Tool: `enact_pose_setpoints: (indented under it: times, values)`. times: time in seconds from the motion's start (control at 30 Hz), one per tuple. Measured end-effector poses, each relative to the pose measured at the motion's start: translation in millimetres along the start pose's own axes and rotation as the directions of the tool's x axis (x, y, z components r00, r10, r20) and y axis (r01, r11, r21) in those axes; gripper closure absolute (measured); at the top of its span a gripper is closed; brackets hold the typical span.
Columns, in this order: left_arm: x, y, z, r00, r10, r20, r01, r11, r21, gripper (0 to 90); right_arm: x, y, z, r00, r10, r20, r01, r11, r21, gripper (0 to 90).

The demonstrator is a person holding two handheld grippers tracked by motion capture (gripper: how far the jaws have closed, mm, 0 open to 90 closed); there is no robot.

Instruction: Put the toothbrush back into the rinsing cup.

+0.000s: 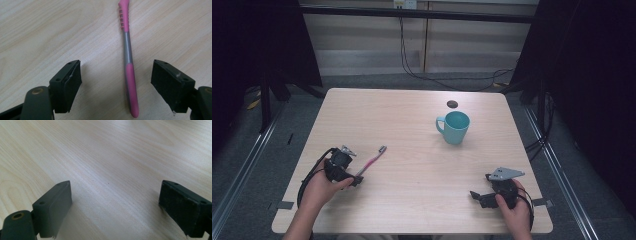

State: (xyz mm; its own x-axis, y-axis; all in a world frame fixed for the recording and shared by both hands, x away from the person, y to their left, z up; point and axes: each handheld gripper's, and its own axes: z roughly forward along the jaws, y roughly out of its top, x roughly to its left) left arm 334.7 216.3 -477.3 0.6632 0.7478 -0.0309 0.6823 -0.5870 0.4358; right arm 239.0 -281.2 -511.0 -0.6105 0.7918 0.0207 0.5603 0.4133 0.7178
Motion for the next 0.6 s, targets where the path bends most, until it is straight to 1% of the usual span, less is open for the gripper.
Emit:
enact_pose_setpoints:
  times: [0.1,0.13,0.17,0.2,0.27,0.3,0.33,0.37,0.43,0.47,0.5,0.53,0.57,0.6]
  values:
    - [1.0,2.5,0.5,0.9999,0.011,-0.003,-0.011,0.9998,0.014,25.9,0.0,0.0,0.1,1.0,0.0,0.0,0.0,1.0,-0.001,10.6]
    - [0.5,4.1,1.1,1.0,-0.001,0.005,0.001,0.9998,0.018,25.9,0.0,0.0,0.1,1.0,-0.001,0.001,0.001,1.0,0.0,10.6]
    - [0.5,6.2,1.8,1.0,0.001,0.009,-0.001,0.9997,0.025,27.4,0.0,0.0,0.1,1.0,0.0,0.0,0.0,1.0,-0.001,10.6]
    - [0.1,8.8,3.5,0.9999,-0.007,0.013,0.006,0.9995,0.031,27.9,0.0,0.0,0.1,1.0,-0.001,0.0,0.001,1.0,-0.001,10.6]
    - [-0.3,11.1,4.8,0.9999,-0.003,0.014,0.002,0.9992,0.039,28.1,0.0,0.0,0.1,1.0,-0.001,0.0,0.001,1.0,0.0,10.6]
    - [-0.6,12.9,5.8,0.9998,-0.009,0.015,0.008,0.9989,0.046,28.7,0.0,0.0,0.0,1.0,-0.001,0.0,0.001,1.0,0.0,10.6]
    - [-0.4,14.9,7.0,0.9999,-0.003,0.016,0.002,0.9987,0.051,29.0,0.0,0.0,0.0,1.0,0.0,0.0,0.0,1.0,0.0,10.6]
    - [-0.7,16.5,8.0,0.9998,-0.008,0.021,0.007,0.9984,0.055,29.7,0.1,-0.1,0.0,1.0,0.001,0.0,-0.001,1.0,0.0,10.6]
    - [-1.4,19.6,9.0,0.9998,-0.007,0.017,0.006,0.998,0.063,30.7,0.1,-0.1,0.0,1.0,0.001,0.001,-0.001,1.0,0.0,10.6]
    - [-2.1,21.7,9.5,0.9998,-0.004,0.017,0.003,0.9979,0.065,33.2,0.1,-0.1,0.0,1.0,0.001,0.001,-0.001,1.0,0.0,10.6]
    - [-2.1,21.7,9.5,0.9998,-0.004,0.017,0.003,0.9979,0.065,33.8,0.1,-0.1,0.0,1.0,0.001,0.001,-0.001,1.0,0.0,10.6]
    - [-3.3,23.4,9.8,1.0,-0.006,0.006,0.005,0.9972,0.075,34.8,0.1,-0.1,0.0,1.0,0.001,0.001,-0.001,1.0,0.0,10.6]
    - [-3.3,23.4,9.8,1.0,-0.006,0.006,0.005,0.9972,0.075,36.7,0.1,-0.1,0.0,1.0,0.001,0.001,-0.001,1.0,0.0,10.6]
    - [-4.0,25.2,9.4,1.0,-0.001,0.004,0.0,0.9957,0.093,37.9,0.1,-0.1,0.0,1.0,0.001,0.001,-0.001,1.0,0.0,10.6]
